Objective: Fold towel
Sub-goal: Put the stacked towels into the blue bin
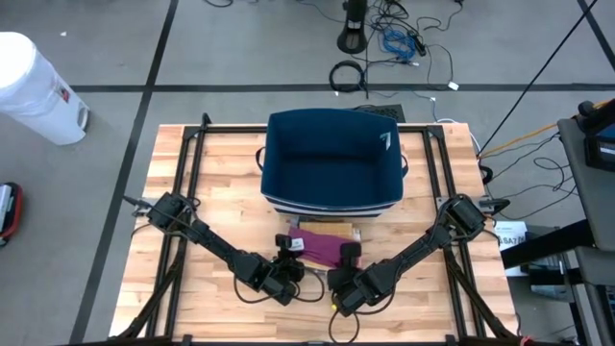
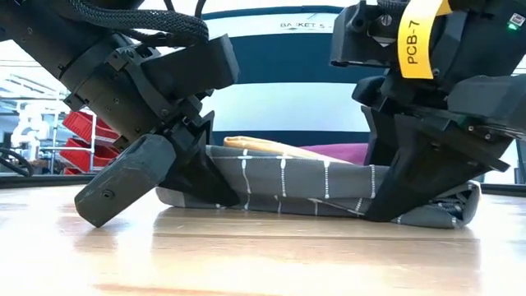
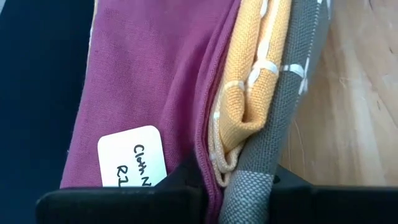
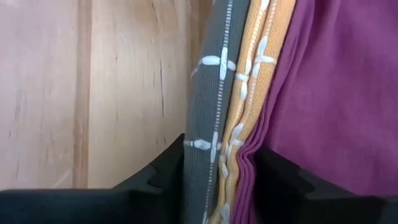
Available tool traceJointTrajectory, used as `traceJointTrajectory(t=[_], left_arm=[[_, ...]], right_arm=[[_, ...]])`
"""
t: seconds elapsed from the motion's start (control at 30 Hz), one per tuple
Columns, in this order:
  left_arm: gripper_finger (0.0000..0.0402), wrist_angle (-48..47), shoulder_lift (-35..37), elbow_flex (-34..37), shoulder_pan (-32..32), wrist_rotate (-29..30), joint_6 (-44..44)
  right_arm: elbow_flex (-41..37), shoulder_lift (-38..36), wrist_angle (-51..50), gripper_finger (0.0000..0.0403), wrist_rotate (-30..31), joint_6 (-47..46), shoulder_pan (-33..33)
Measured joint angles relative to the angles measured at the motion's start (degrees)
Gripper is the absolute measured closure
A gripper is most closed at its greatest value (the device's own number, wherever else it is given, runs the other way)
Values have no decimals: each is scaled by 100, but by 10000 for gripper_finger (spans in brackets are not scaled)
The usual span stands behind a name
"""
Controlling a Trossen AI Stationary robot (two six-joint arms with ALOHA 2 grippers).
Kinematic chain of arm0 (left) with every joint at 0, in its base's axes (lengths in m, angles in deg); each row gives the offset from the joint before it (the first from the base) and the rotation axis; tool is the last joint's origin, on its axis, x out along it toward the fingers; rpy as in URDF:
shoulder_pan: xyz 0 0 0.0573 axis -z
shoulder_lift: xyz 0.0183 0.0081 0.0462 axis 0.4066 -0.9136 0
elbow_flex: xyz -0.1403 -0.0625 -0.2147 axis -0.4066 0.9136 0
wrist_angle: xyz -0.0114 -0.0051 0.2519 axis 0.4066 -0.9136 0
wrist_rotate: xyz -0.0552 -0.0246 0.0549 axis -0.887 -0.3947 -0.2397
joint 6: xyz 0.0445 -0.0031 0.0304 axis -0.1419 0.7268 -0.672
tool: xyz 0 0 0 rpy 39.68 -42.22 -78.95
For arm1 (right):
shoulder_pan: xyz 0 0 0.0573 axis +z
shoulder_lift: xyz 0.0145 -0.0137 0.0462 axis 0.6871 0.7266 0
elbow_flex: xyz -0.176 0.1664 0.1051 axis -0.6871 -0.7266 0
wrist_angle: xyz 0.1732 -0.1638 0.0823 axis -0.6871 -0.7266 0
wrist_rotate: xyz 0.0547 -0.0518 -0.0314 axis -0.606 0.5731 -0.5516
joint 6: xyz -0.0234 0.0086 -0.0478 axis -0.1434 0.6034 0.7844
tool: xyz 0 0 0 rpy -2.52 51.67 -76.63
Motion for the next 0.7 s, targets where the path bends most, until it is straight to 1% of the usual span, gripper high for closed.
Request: traceJointTrajectory(t=[0.07, 0.13, 0.2, 0.3, 0.47, 0.53, 0.6, 0.7], left_arm=[[356, 24, 0, 0, 0, 6, -2], [356, 48, 15, 0, 18, 8, 0], [356, 53, 35, 4, 26, 12, -7], [356, 59, 118, 11, 48, 21, -51], [356, 20, 245, 17, 55, 55, -155], [356, 39, 253, 17, 80, 73, -218], [356, 89, 257, 17, 108, 133, -316], [356, 98, 361, 17, 155, 386, -478]], right_arm=[[-9, 0, -53, 259, 3, -10, 0], [-30, -2, -74, 277, 13, -4, -13], [-34, -2, -153, 307, 30, -9, -20], [-35, 0, -253, 369, 59, -6, -24], [-35, 7, -268, 372, 195, -4, -21], [-35, 7, -294, 372, 345, 4, 27], [43, 14, -491, 372, 550, 13, 89], [277, -6, -934, 372, 841, 29, 138]])
